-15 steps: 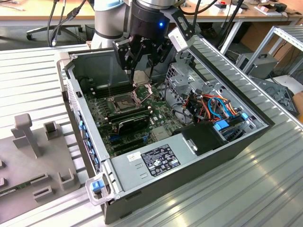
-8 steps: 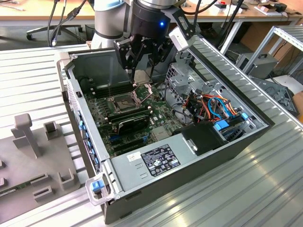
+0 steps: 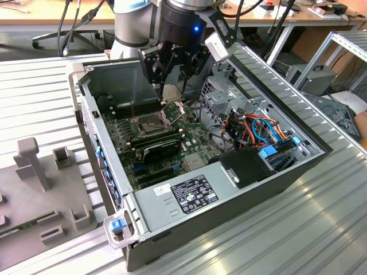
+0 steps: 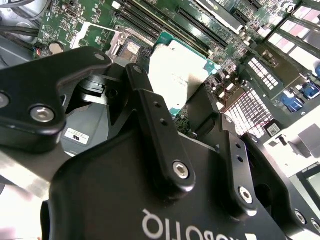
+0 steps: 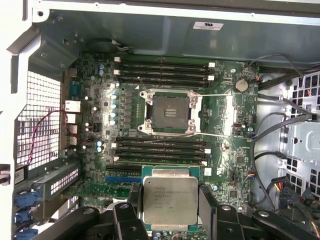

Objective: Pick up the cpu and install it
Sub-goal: 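Pick up the cpu and move it towards the insertion slot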

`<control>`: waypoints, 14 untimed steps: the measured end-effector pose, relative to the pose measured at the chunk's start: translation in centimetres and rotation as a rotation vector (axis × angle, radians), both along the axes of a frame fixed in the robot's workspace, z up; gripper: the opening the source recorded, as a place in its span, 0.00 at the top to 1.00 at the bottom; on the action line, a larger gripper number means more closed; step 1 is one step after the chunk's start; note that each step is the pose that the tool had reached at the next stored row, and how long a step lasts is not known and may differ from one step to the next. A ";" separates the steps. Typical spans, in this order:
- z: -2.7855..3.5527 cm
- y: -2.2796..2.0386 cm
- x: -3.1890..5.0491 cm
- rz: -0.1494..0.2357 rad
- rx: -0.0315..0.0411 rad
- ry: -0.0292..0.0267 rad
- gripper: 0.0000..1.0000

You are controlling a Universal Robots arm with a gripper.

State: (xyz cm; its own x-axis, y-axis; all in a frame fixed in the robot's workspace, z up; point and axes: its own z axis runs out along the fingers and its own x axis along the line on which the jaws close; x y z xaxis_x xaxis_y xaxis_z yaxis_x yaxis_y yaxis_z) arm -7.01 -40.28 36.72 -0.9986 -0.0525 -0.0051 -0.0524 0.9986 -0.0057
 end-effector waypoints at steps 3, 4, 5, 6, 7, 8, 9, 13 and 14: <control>-0.01 0.15 0.15 0.000 0.0000 0.0000 0.45; -0.02 0.24 0.21 0.000 0.0000 0.0000 0.45; -0.02 0.30 0.24 0.000 0.0000 0.0000 0.45; -0.02 0.36 0.28 0.000 0.0000 0.0000 0.45; -0.02 0.41 0.31 0.000 0.0000 0.0000 0.45; -0.03 0.45 0.33 0.000 0.0000 0.0000 0.45; -0.03 0.48 0.35 0.000 0.0000 0.0000 0.45; -0.03 0.57 0.38 0.000 0.0000 0.0000 0.45; -0.03 0.64 0.38 0.000 0.0000 0.0000 0.45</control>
